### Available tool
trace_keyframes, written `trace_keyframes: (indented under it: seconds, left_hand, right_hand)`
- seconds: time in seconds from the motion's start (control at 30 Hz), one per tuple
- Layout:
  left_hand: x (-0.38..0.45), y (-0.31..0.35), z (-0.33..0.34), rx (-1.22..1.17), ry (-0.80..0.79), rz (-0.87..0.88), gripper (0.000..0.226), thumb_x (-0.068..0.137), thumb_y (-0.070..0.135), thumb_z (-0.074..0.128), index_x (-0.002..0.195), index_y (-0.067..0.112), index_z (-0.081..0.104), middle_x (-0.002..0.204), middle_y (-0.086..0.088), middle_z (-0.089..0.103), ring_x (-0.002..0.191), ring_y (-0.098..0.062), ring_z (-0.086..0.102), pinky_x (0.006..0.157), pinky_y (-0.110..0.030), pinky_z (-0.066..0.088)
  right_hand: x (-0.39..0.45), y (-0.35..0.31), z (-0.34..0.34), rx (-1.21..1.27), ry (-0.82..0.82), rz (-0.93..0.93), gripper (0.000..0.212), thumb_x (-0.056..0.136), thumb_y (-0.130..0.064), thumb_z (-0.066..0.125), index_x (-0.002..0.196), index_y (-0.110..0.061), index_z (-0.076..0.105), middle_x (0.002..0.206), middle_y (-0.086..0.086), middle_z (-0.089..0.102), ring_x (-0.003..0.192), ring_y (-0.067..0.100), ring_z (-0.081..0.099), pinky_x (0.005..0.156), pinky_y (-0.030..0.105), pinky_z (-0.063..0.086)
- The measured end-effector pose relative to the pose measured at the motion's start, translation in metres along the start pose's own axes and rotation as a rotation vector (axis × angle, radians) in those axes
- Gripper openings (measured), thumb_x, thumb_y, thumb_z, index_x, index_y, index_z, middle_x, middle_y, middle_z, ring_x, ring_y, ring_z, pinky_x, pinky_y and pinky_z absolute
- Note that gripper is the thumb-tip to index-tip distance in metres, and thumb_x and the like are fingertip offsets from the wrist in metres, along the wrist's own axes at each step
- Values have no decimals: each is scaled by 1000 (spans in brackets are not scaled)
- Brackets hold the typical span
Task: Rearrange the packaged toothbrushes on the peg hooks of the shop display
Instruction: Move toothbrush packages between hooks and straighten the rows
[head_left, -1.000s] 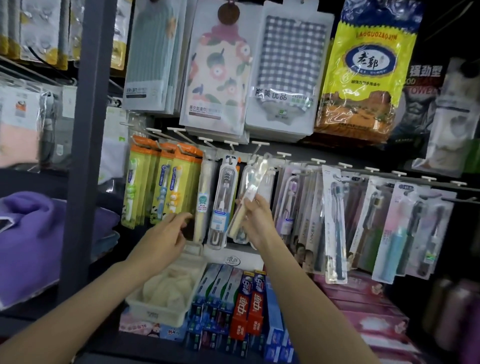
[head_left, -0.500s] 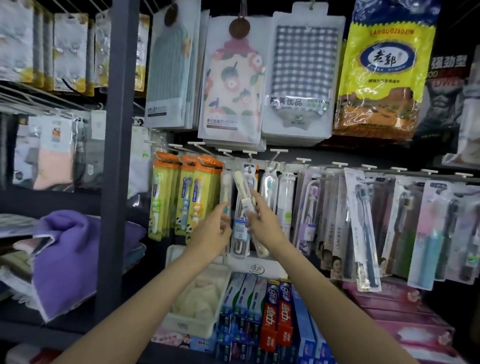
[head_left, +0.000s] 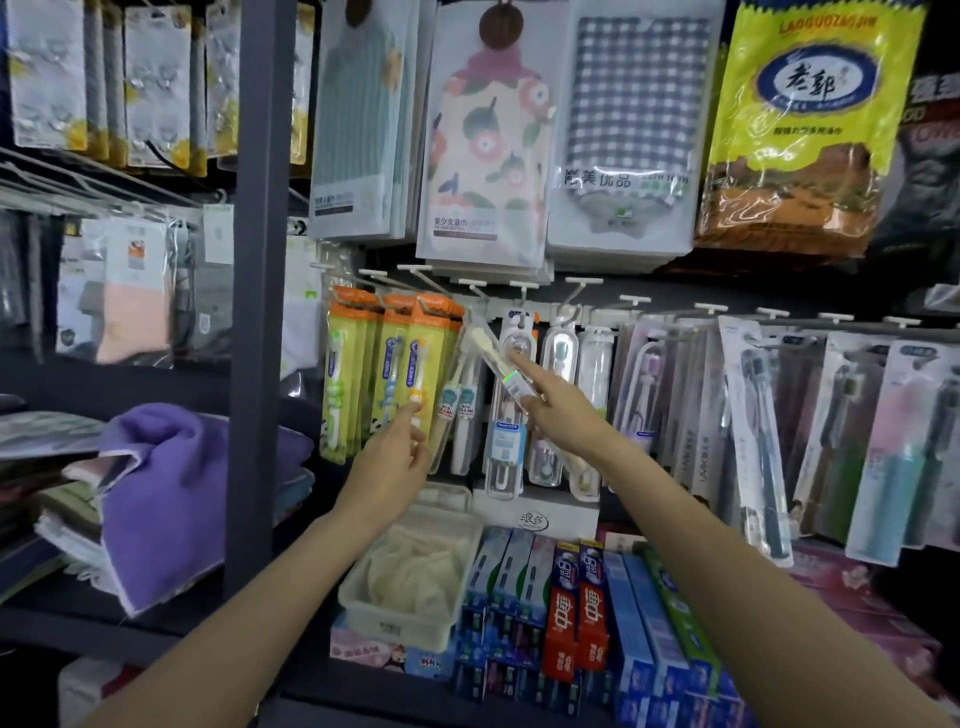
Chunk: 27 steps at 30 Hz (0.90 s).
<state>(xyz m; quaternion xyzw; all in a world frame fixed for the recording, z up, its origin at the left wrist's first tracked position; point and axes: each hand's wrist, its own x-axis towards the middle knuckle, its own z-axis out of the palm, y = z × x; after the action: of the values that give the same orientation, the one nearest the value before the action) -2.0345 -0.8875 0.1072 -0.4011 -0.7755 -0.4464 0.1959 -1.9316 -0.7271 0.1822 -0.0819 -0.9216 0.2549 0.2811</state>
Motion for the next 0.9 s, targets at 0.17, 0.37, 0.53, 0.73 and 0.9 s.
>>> trace_keyframes:
  seconds: [0.17,0.37,0.53,0.73,0.9]
  left_hand:
    - [4,10,15,-32,18,28,47,93,7,44,139,7,33,111,-3,51,97,-19,52,81,-28,42]
    - [21,22,22,-6,110,47,45,97,19,41,140,8,32,130,-10,45,117,-25,47,95,-33,39]
    - [43,37,34,55,114,-54,57,97,28,44,145,7,20,133,-12,45,119,-25,46,93,-33,40]
    - [63,48,49,16,180,-159,59,92,30,54,137,4,27,68,3,48,53,-9,45,42,-18,26]
    - [69,53,59,33,259,-84,61,94,17,50,143,4,17,62,4,45,49,-6,43,40,-16,26]
  right_hand:
    - [-1,-1,20,71,0,-22,65,95,-3,44,146,-33,18,128,10,49,92,32,61,84,45,53]
    - [-5,26,37,-25,177,2,48,94,-6,47,140,-13,35,123,13,49,107,26,51,95,33,43]
    - [-4,49,26,-54,269,42,33,94,-10,48,126,-7,47,122,11,47,111,25,50,88,24,39]
    - [-8,66,11,-87,248,94,29,95,-11,47,123,-6,50,124,11,46,110,21,50,94,24,38]
    - [-8,77,3,-97,264,143,25,94,-10,47,118,-5,53,120,11,46,108,21,49,90,21,36]
